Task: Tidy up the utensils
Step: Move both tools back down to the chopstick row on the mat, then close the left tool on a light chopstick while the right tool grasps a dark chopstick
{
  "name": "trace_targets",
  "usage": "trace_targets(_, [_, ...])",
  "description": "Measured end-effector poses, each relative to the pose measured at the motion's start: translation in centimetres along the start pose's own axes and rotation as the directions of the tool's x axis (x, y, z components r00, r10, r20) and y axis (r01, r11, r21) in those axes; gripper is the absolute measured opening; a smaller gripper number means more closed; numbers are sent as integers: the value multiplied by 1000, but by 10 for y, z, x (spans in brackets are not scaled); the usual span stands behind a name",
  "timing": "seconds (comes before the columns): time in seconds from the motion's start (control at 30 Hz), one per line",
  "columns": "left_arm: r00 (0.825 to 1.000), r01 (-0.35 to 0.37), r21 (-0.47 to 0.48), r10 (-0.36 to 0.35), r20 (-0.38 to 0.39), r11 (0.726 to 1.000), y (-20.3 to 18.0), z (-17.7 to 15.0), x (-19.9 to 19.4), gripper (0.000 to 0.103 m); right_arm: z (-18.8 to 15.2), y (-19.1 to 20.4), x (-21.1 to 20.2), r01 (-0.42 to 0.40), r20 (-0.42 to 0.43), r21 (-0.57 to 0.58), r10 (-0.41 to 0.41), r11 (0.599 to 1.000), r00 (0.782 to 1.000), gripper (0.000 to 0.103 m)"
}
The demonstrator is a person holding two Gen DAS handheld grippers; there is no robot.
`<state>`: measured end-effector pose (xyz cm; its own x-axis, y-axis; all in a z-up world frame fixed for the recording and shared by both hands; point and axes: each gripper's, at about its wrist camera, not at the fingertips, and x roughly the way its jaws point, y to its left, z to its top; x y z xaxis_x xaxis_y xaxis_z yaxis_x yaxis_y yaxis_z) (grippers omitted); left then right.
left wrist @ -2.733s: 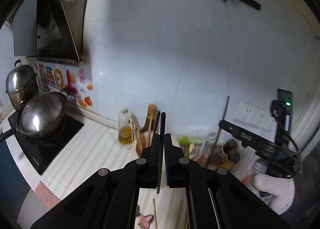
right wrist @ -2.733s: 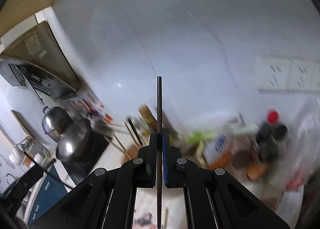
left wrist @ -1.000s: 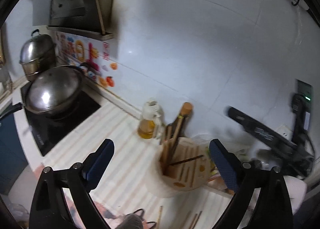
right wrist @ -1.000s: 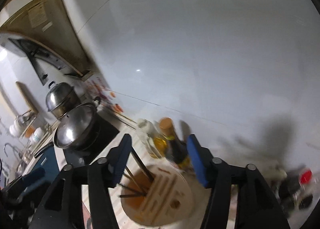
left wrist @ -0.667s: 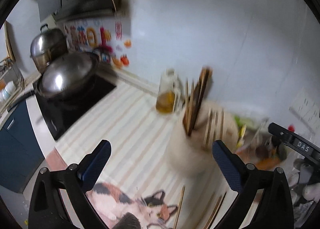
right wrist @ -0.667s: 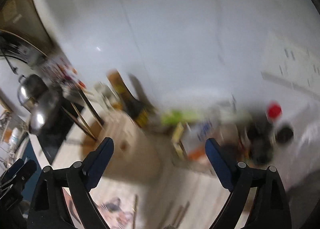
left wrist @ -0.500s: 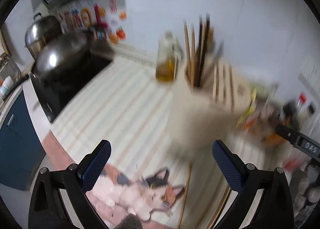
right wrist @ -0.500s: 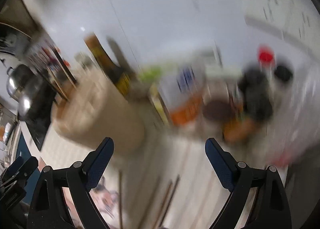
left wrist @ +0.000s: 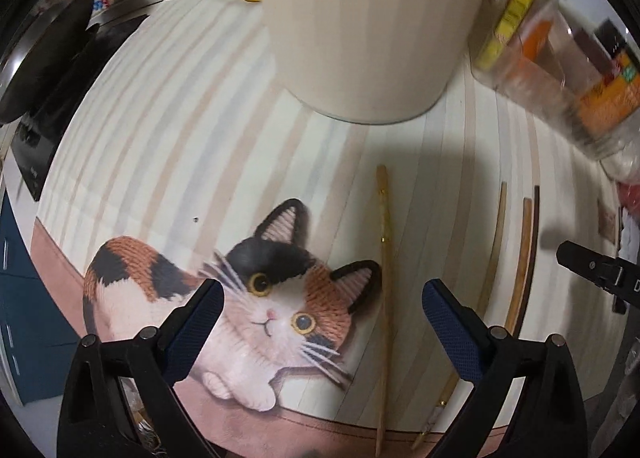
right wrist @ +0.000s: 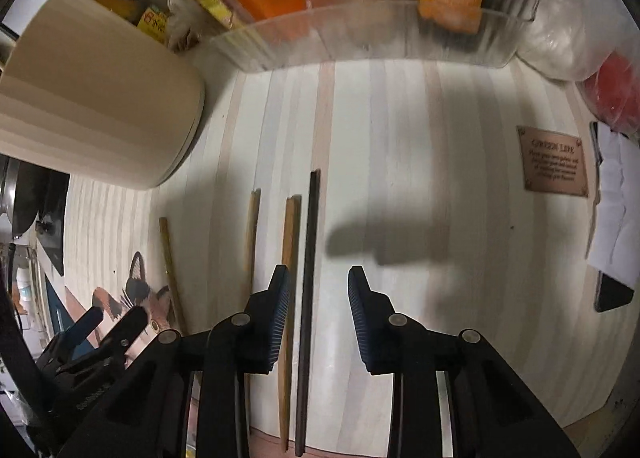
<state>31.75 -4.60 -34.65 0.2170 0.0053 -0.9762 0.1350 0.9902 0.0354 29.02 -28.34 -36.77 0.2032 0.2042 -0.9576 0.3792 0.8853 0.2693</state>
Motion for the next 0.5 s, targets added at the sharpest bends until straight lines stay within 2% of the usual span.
trace_targets(0.33, [1000, 17, 67, -18, 6, 998, -18, 6, 10, 100, -3, 10, 12, 44, -15, 5, -44, 999, 999, 32])
trace_targets(0.47, [1000, 21, 102, -23, 10, 995, -24, 8, 11, 85, -5, 16, 22, 62, -32, -5, -62, 998, 998, 31])
trace_targets(0.5, [1000, 23, 115, -25, 11, 993, -27, 8, 11, 80, -5, 19, 26, 71, -39, -8, -71, 997, 997, 28])
